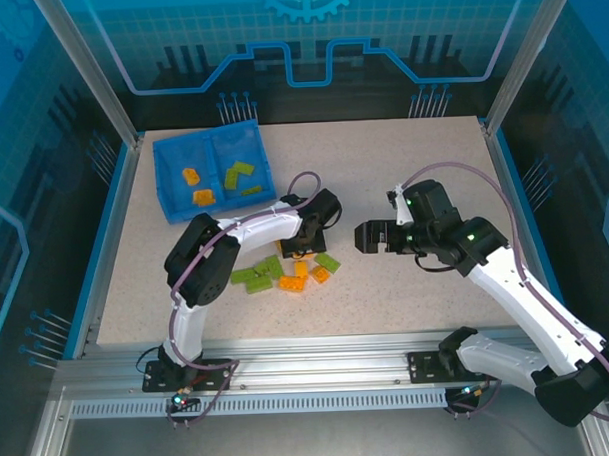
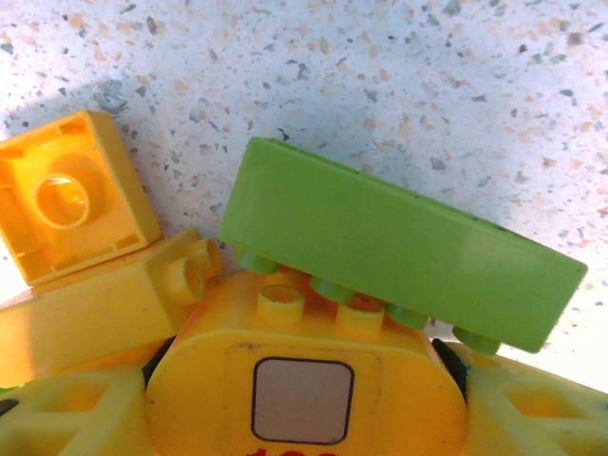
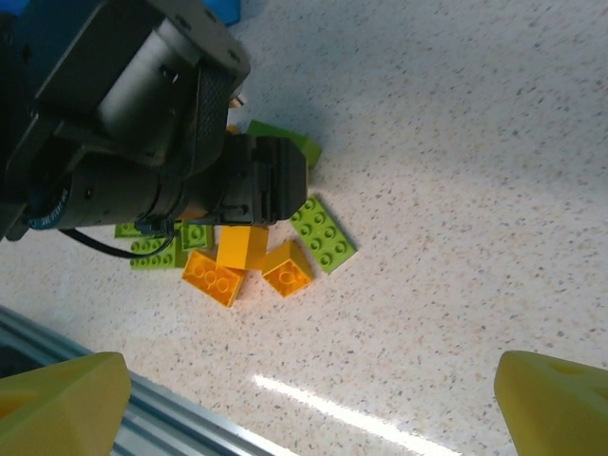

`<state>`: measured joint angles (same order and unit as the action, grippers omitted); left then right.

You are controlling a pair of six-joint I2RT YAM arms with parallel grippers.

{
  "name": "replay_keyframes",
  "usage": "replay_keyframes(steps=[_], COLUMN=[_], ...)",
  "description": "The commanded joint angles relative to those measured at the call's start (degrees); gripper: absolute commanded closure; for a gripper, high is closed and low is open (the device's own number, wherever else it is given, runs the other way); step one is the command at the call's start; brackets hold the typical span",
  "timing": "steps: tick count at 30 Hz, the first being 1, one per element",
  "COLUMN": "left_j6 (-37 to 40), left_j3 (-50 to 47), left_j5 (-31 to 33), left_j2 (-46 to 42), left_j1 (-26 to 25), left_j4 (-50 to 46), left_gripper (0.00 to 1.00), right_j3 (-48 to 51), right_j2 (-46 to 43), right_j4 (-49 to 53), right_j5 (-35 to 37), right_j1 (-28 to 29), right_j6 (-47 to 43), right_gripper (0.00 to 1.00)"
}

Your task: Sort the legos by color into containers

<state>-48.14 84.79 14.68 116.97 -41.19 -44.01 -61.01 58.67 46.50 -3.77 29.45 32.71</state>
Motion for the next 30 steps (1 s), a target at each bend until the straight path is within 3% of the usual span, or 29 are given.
replay_keyframes(steps=[1, 6, 9, 16, 23, 26, 30], left_j6=[2.7, 4.9, 7.4, 11.4, 8.6, 5.3, 3.3], left_j3=[3.1, 5.4, 6.9, 9.9, 18.3, 23.1, 27.3], left_j5=[-0.1, 3.9, 6.9, 9.1, 9.6, 11.9, 9.0], left_j2=[-6.6, -12.7, -15.5, -18.3, -8.9, -2.8, 3.5], left_j1=[0.4, 2.3, 6.3, 23.1, 37.8, 40.5, 42.2], left_j4=[-2.8, -5.0, -5.8, -4.5, -5.0, -8.2, -8.7], left_gripper=[0.49, 0.50, 0.50, 0.51, 0.51, 0.50, 0.47], right_j3=[0.4, 0.1, 0.0, 0.9, 0.7, 0.4, 0.5], right_j2=[-2.5, -3.8, -4.1, -5.2, -6.3, -6.9, -8.0], right_j4=[-2.0, -3.2, -3.0, -2.5, -1.4, -0.6, 0.1], right_j5=[-2.5, -1.1, -0.5, 0.3, 1.1, 1.4, 2.2], right_j1=[-0.6, -0.7, -0.7, -0.7, -0.7, -0.7, -0.7], right_j6=[1.4, 2.2, 2.3, 3.0, 3.6, 3.7, 3.8], right_gripper=[0.00, 0.00, 0.00, 0.00, 0.00, 0.00, 0.00])
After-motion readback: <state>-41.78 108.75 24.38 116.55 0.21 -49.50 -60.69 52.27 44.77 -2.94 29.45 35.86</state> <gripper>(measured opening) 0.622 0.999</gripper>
